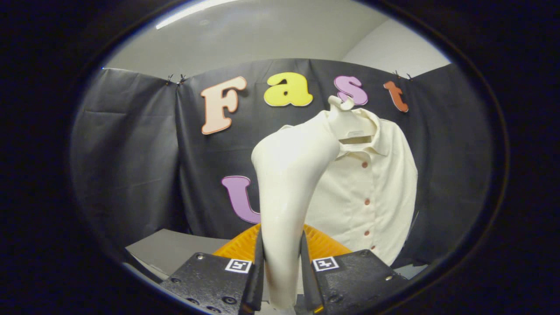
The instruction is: Iron the clothes twice with a garment steamer, once on the left side and once on the right side.
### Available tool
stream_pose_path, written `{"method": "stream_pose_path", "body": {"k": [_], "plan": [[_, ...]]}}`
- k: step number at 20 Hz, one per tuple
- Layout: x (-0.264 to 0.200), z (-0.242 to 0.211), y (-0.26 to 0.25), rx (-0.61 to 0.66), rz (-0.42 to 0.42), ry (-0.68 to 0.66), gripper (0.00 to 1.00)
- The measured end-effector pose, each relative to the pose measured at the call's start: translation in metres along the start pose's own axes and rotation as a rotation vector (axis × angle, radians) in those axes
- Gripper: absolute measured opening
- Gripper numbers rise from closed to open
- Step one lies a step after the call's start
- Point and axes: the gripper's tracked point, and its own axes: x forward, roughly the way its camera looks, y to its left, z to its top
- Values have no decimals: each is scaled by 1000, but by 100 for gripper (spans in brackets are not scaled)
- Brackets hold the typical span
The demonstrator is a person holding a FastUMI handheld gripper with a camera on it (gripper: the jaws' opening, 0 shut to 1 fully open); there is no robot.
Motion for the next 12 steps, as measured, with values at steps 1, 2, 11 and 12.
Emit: {"method": "stream_pose_path", "body": {"k": [1,2,11,12], "plan": [[6,-2,-9,11,-16,0,36],[12,-6,-17,26,-28,4,36],[55,-61,-34,63,-46,126,37],[57,-70,-35,54,-51,149,37]]}}
